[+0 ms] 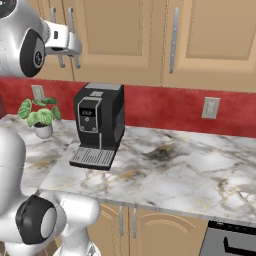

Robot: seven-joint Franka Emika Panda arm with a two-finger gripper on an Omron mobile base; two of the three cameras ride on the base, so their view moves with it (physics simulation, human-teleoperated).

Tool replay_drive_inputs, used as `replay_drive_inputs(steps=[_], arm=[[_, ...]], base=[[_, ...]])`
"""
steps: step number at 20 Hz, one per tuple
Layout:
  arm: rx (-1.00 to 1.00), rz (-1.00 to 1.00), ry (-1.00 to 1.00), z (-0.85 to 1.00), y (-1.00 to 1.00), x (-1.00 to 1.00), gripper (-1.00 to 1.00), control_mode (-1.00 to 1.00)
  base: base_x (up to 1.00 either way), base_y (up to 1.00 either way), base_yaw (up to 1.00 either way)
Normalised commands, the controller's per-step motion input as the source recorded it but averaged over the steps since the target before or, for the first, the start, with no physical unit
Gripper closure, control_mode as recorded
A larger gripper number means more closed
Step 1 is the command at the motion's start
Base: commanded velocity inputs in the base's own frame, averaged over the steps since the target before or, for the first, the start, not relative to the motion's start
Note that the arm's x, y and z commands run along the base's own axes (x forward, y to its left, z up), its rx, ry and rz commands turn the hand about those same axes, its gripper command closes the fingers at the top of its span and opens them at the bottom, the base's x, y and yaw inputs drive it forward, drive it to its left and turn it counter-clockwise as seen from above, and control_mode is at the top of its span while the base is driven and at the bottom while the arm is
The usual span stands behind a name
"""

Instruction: Move the bowls from the cabinet to the plates on the dining table.

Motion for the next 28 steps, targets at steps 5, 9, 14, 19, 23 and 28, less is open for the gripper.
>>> replay_drive_inputs(steps=[5, 9, 14, 19, 23, 28], arm=[[0.00, 0.00, 0.01, 0.00, 0.00, 0.63, -1.00, -1.00], [0.00, 0.00, 0.01, 0.00, 0.00, 0.46, -1.00, -1.00], [0.00, 0.00, 0.01, 0.00, 0.00, 0.26, -1.00, -1.00], [0.00, 0.00, 0.00, 0.00, 0.02, 0.20, -1.00, -1.00], [0.00, 0.00, 0.00, 0.00, 0.07, 0.11, -1.00, -1.00], [0.00, 0.00, 0.00, 0.00, 0.12, 0.02, -1.00, -1.00]], base=[[0.00, 0.00, 0.00], [0.00, 0.00, 0.00], [0.00, 0.00, 0.00], [0.00, 0.00, 0.00], [0.00, 0.00, 0.00], [0.00, 0.00, 0.00]])
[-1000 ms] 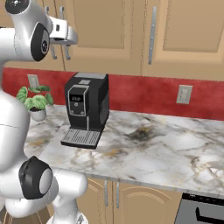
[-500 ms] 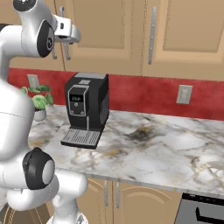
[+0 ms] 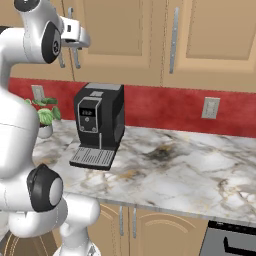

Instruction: Move the bowls from the cabinet to the plates on the dining table.

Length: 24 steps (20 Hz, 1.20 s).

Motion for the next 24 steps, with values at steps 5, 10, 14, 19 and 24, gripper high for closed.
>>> replay_drive_inputs(steps=[5, 10, 14, 19, 24], arm=[[0.00, 0.00, 0.00, -0.01, 0.00, 0.23, -1.00, -1.00], [0.00, 0.00, 0.00, -0.07, 0.00, 0.32, -1.00, -1.00], [0.00, 0.00, 0.00, -0.14, 0.00, 0.36, -1.00, -1.00], [0.00, 0.00, 0.00, -0.14, 0.00, 0.28, -1.00, -1.00], [0.00, 0.00, 0.00, -0.18, 0.00, 0.35, -1.00, -1.00]], base=[[0.00, 0.00, 0.00], [0.00, 0.00, 0.00], [0.00, 0.00, 0.00], [0.00, 0.00, 0.00], [0.00, 0.00, 0.00]])
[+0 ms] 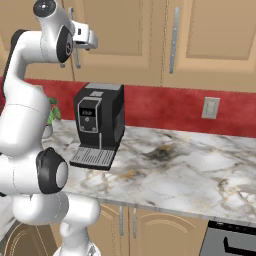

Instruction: Move the bowls from the cabinet to the plates on the dining table.

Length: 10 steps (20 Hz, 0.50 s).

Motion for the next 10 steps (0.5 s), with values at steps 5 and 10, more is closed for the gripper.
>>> replay_drive_inputs(steps=[5, 10], arm=[[0.00, 0.00, 0.00, -0.29, 0.00, 0.45, -1.00, -1.00], [0.00, 0.00, -0.07, -0.42, 0.02, 0.45, -1.00, -1.00]], base=[[0.00, 0.00, 0.00], [0.00, 0.00, 0.00]])
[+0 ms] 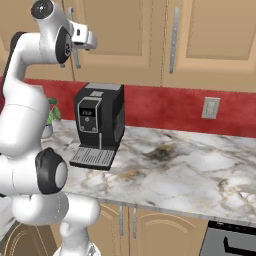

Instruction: Move the bowls from the cabinet to the plates on the dining table.

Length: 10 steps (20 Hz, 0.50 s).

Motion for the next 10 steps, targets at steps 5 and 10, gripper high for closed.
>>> replay_drive_inputs(steps=[5, 10], arm=[[0.00, 0.00, -0.06, -0.20, 0.04, 0.22, -1.00, -1.00], [0.00, 0.00, 0.00, 0.00, 0.00, 0.13, 1.00, -1.00]], base=[[0.00, 0.00, 0.00], [0.00, 0.00, 0.00]])
